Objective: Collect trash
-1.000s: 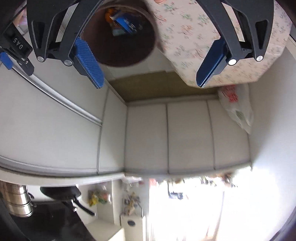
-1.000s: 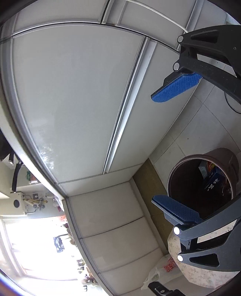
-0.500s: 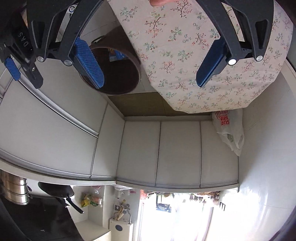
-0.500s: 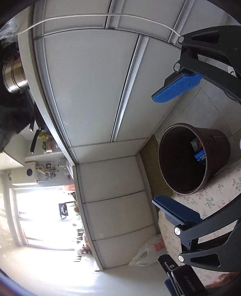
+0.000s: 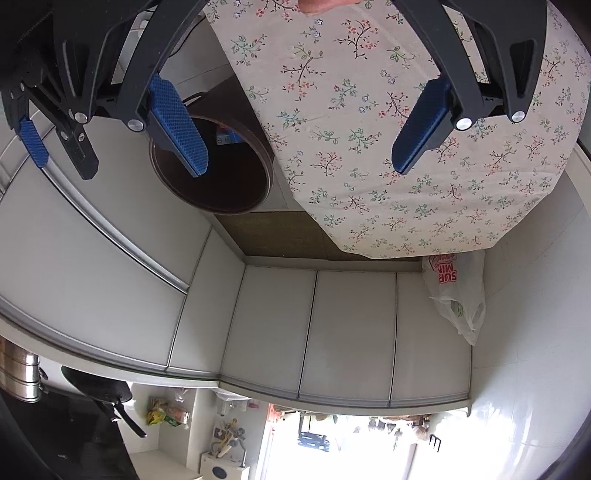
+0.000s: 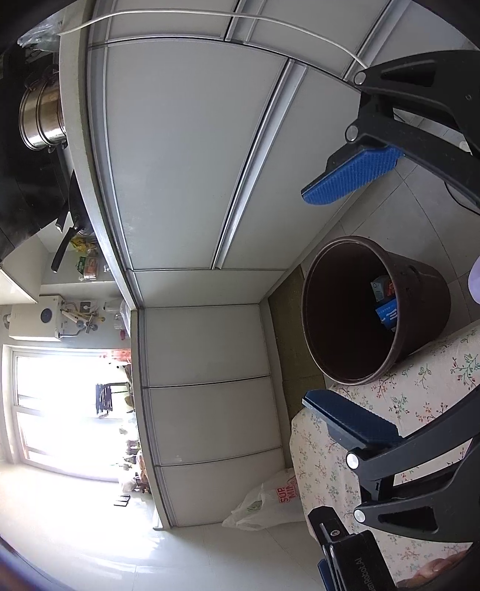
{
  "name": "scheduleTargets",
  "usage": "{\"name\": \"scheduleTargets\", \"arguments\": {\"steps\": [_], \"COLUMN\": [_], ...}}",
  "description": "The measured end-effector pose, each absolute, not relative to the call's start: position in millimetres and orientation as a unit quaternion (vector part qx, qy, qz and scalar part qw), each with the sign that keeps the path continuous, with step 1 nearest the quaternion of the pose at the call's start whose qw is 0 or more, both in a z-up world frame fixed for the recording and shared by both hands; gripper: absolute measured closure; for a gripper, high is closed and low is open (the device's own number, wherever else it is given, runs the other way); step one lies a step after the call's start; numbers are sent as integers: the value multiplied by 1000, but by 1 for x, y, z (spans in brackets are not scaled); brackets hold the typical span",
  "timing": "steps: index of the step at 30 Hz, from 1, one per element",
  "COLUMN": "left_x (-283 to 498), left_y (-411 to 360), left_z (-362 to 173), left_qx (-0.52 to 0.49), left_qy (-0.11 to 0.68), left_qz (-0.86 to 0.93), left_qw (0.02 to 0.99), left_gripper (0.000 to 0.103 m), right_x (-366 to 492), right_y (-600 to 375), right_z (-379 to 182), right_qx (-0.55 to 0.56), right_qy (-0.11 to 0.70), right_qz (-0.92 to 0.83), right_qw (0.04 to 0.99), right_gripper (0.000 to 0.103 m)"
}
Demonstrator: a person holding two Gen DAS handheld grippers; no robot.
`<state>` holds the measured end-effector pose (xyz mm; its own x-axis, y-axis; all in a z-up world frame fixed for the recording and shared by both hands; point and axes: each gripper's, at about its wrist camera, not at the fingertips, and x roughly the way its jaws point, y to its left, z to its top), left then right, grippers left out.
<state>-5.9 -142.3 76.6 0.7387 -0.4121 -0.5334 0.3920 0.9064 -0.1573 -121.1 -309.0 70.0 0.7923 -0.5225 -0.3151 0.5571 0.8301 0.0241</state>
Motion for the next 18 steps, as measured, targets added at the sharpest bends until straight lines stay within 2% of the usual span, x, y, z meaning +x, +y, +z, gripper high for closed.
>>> {"name": "scheduleTargets", "arguments": {"steps": [18], "left_x": [-2], "left_y": [-141], "left_z": [73], "left_qx": [-16], "left_qy": [306], "left_qz": [-211], "left_qw": [928], "left_gripper": [6], "right_x": [-119], "right_y": [-312], "right_z": [66], "right_qx": [73], "right_qy": [166], "right_qz": [-275], "right_qw": [944], "right_gripper": [7]}}
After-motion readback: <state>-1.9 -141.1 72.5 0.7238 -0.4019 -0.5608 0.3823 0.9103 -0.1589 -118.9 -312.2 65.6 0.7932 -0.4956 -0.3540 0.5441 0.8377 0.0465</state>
